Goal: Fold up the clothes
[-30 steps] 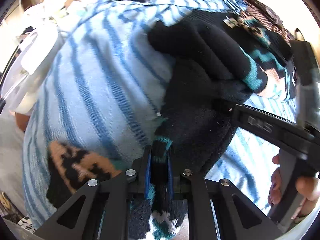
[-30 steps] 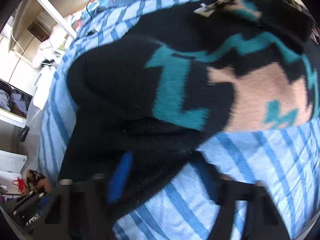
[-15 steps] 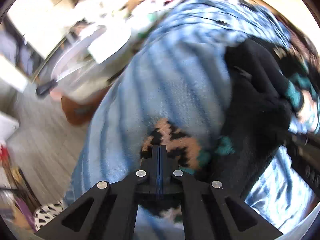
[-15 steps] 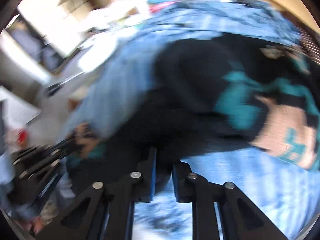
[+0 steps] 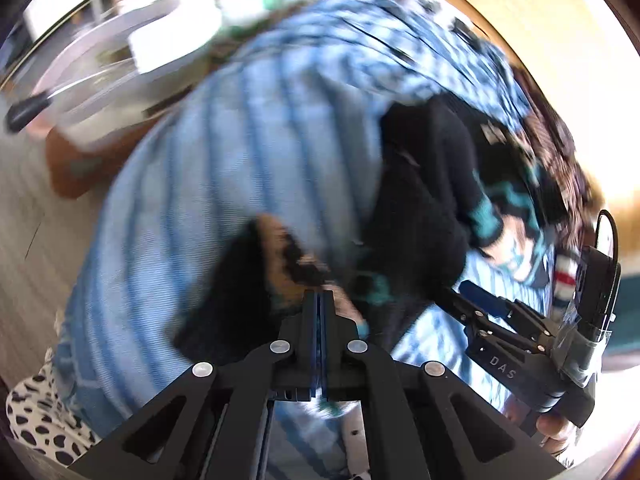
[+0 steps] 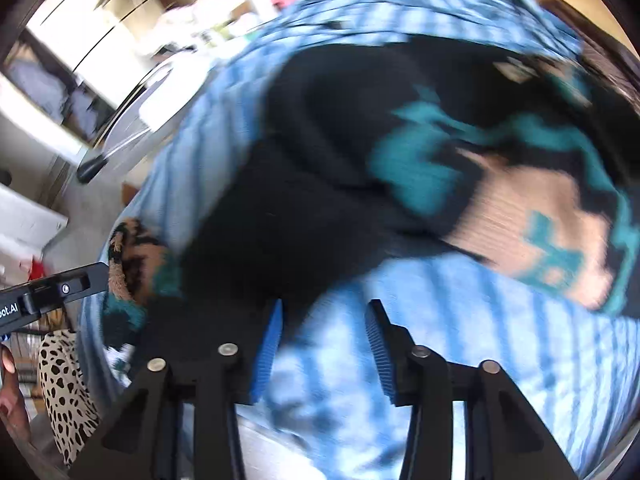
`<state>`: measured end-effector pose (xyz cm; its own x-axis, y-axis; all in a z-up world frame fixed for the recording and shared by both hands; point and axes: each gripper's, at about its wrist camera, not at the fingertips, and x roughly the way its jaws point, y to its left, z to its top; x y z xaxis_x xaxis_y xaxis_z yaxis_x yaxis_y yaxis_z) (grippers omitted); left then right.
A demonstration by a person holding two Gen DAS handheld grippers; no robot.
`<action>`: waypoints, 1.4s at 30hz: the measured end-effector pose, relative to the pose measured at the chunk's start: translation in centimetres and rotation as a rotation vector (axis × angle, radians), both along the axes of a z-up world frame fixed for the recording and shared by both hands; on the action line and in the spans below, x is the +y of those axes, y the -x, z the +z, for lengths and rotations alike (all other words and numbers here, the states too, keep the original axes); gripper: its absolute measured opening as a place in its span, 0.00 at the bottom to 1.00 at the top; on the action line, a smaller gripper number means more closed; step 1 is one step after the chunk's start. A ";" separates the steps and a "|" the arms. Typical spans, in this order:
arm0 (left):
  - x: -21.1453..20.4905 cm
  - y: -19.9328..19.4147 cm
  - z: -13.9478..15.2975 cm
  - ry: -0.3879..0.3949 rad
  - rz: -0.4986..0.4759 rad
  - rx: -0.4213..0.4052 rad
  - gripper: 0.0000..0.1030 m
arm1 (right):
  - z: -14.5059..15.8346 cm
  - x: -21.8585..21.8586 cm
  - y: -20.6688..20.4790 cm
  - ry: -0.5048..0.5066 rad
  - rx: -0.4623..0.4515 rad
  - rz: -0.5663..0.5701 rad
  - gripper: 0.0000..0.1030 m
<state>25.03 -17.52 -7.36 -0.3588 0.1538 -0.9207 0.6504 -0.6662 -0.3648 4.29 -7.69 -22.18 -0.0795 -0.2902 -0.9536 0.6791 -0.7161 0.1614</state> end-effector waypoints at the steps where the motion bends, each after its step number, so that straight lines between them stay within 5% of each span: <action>1: 0.4 1.3 -0.3 -0.006 -0.017 -0.001 0.01 | 0.2 1.2 0.7 0.000 0.004 -0.036 0.54; 7: 2.6 8.3 -2.0 -0.023 -0.104 -0.012 0.01 | 0.7 9.1 5.4 -0.003 0.029 -0.293 0.56; 12: 4.6 11.5 -2.4 -0.014 -0.150 -0.022 0.01 | -1.5 9.6 6.5 -0.076 0.047 -0.291 0.56; 16: 5.6 13.4 -3.3 -0.008 -0.186 -0.052 0.01 | -3.0 9.1 6.9 -0.144 0.186 -0.354 0.22; 19: 5.8 13.9 -3.5 0.006 -0.204 -0.062 0.01 | -1.6 11.0 8.7 -0.035 0.221 -0.544 0.15; 22: 5.4 14.7 -3.9 -0.017 -0.183 -0.045 0.01 | 0.3 11.5 10.6 0.025 0.257 -0.598 0.15; 27: 4.4 16.4 -3.7 -0.103 -0.112 0.049 0.01 | 2.7 10.5 14.3 0.045 0.320 -0.597 0.14; 33: 2.6 18.6 -2.2 -0.055 -0.003 0.086 0.01 | 3.0 6.7 23.9 -0.038 0.376 -0.606 0.15; 36: 1.8 19.6 -2.0 -0.056 0.036 0.081 0.01 | 1.7 5.9 27.9 -0.121 0.346 -0.640 0.28; 39: 1.4 20.0 -2.1 -0.077 0.050 0.095 0.01 | -0.6 6.5 30.6 -0.109 0.215 -0.655 0.29; 42: 1.9 20.0 -3.3 -0.110 0.024 0.083 0.01 | 0.0 6.1 29.6 -0.136 0.272 -0.516 0.29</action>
<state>4.99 -15.66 -10.65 -0.4380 0.2431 -0.8655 0.6299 -0.6038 -0.4885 -25.32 -1.59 -22.17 -0.4240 -0.0264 -0.9053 0.2425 -0.9664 -0.0854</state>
